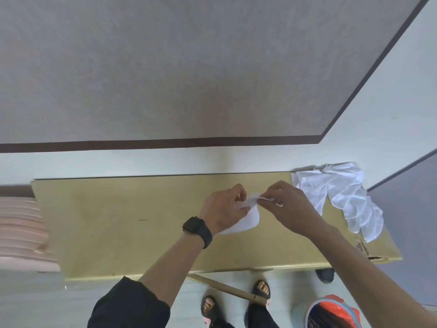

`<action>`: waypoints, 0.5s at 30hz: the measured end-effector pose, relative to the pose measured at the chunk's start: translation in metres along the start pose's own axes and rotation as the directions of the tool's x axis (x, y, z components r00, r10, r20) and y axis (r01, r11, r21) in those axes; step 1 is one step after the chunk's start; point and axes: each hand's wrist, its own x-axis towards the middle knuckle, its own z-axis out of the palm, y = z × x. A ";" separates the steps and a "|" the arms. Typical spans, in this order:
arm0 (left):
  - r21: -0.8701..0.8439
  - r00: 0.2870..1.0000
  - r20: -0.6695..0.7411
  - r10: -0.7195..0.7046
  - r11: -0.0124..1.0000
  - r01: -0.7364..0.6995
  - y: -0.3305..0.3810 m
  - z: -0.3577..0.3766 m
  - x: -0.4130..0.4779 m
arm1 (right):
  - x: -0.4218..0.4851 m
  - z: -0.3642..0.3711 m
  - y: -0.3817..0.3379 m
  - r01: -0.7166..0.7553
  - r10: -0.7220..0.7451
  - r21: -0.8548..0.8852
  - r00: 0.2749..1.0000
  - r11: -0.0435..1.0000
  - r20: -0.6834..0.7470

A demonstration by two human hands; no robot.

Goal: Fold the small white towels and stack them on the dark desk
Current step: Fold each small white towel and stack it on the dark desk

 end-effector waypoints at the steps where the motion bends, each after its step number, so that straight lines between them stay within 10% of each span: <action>1: 0.045 1.000 0.017 0.020 0.999 -0.021 -0.003 -0.004 -0.003 | 0.000 0.004 0.000 0.017 -0.018 -0.006 1.000 1.000 -0.006; 15: 0.478 0.994 0.111 0.005 0.877 -0.058 -0.069 -0.037 -0.013 | -0.006 0.010 0.037 -0.012 0.012 -0.084 1.000 0.996 -0.007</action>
